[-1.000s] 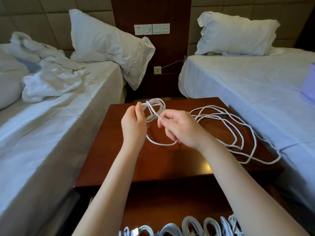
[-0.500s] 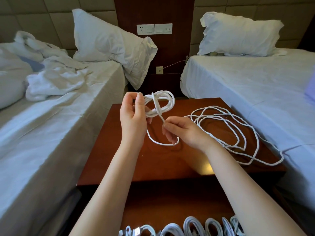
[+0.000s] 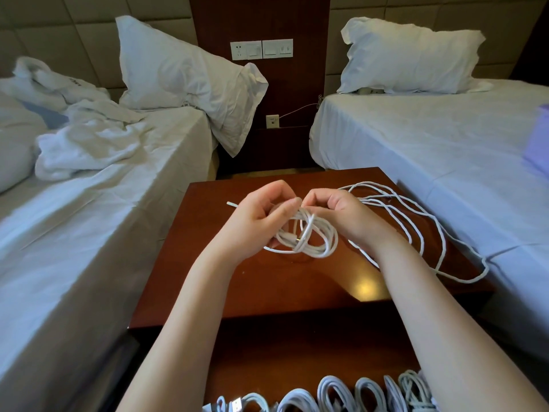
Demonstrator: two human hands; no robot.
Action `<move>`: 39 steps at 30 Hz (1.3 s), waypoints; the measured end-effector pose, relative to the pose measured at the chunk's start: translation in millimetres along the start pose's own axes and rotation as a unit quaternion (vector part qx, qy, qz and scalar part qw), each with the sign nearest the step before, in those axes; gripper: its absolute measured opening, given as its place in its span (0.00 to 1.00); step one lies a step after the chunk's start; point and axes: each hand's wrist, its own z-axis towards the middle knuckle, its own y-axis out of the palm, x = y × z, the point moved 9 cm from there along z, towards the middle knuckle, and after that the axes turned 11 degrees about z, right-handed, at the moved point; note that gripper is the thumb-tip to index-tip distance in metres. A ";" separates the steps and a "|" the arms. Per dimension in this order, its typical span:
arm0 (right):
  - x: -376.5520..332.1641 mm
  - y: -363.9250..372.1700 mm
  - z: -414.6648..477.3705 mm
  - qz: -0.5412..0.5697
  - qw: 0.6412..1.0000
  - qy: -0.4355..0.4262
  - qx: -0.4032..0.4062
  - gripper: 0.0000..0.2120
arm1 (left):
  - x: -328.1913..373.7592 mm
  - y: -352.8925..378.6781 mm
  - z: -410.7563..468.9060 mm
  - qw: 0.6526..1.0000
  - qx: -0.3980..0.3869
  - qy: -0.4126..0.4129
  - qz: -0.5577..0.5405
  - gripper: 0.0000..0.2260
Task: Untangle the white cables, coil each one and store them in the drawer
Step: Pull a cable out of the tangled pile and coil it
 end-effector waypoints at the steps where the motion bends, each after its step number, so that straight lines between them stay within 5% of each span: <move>1: -1.1 0.0 -0.6 -0.001 1.000 -0.001 -0.003 0.07 | -1.0 2.3 0.2 1.000 -0.007 -0.003 0.022 0.07; 7: 3.8 -3.3 2.4 -0.050 0.999 0.014 -0.003 0.12 | -21.5 2.4 1.6 0.988 0.008 -0.046 0.145 0.09; 14: 5.0 0.9 4.2 -0.097 0.994 0.019 0.036 0.07 | -34.1 -7.4 3.9 0.960 0.091 -0.076 0.255 0.07; 22: -4.7 10.8 4.1 -0.165 0.978 -0.027 0.127 0.05 | -40.3 -20.3 0.0 0.938 0.177 -0.103 0.279 0.08; 39: 23.4 2.4 -2.8 0.063 0.985 0.153 0.043 0.09 | -33.4 -10.6 -0.6 0.930 0.213 -0.013 0.300 0.08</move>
